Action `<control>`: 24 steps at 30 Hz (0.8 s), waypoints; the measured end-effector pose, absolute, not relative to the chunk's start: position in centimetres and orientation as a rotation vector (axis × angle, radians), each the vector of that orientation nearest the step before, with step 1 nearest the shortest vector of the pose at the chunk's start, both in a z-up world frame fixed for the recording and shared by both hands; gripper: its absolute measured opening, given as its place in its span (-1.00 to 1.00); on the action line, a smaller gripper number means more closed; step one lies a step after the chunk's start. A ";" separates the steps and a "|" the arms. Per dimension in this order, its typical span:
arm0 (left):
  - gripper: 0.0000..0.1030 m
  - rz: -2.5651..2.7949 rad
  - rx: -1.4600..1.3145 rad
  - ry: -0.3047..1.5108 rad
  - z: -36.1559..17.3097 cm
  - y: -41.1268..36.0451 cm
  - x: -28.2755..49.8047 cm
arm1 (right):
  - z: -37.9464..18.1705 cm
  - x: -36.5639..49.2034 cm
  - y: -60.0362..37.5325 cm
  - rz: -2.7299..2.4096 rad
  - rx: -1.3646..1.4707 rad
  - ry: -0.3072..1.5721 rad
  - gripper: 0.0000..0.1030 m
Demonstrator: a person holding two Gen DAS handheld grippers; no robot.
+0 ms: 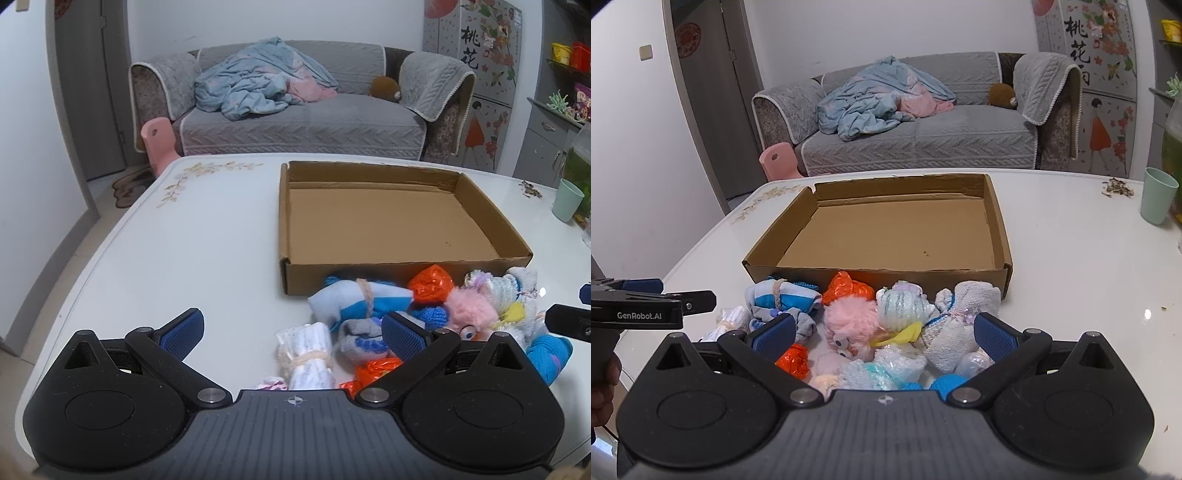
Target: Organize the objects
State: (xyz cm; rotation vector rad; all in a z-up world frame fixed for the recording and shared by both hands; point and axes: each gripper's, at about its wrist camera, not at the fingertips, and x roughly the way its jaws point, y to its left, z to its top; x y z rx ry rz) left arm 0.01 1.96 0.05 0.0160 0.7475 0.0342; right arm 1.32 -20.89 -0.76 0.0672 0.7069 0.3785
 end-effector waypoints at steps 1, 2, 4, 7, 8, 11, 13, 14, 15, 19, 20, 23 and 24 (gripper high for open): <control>0.99 0.036 0.013 0.749 0.0 2.1 0.0 | -0.8 1.3 -20.9 0.379 0.068 0.707 0.99; 0.99 0.038 0.012 0.751 -0.1 2.2 -0.1 | -0.8 1.3 -20.9 0.379 0.067 0.706 0.99; 0.99 0.037 0.016 0.757 -0.3 2.4 -0.2 | -0.8 1.3 -21.0 0.380 0.062 0.707 0.99; 0.99 0.040 0.027 0.765 -0.8 2.7 -0.5 | -0.9 1.0 -21.3 0.389 0.046 0.696 0.99; 0.99 0.041 0.032 0.768 -1.1 2.8 -0.6 | -1.1 0.8 -21.5 0.391 0.039 0.691 0.99; 0.99 0.037 0.034 0.777 -2.2 3.5 -1.0 | -2.2 0.1 -22.4 0.374 0.011 0.685 0.99; 0.99 0.036 0.023 0.781 -2.8 4.0 -1.3 | -3.0 -0.3 -22.9 0.363 0.007 0.696 0.99; 0.99 0.040 0.021 0.786 -3.0 4.2 -1.3 | -3.3 -0.5 -23.2 0.363 0.009 0.699 0.99; 0.99 0.042 0.023 0.787 -3.3 4.4 -1.4 | -3.6 -0.6 -23.3 0.364 0.011 0.704 0.99; 0.99 0.040 0.029 0.797 -4.1 4.8 -1.6 | -4.6 -0.7 -23.3 0.346 -0.003 0.723 0.99; 0.99 0.038 0.031 0.798 -4.3 4.8 -1.6 | -4.8 -0.8 -23.3 0.349 -0.007 0.721 0.99; 0.99 0.017 0.037 0.800 -4.5 5.0 -2.1 | -5.4 -0.8 -23.2 0.349 -0.014 0.739 0.99; 0.99 0.010 0.044 0.797 -4.6 5.1 -2.5 | -5.5 -1.0 -23.2 0.353 -0.021 0.737 0.99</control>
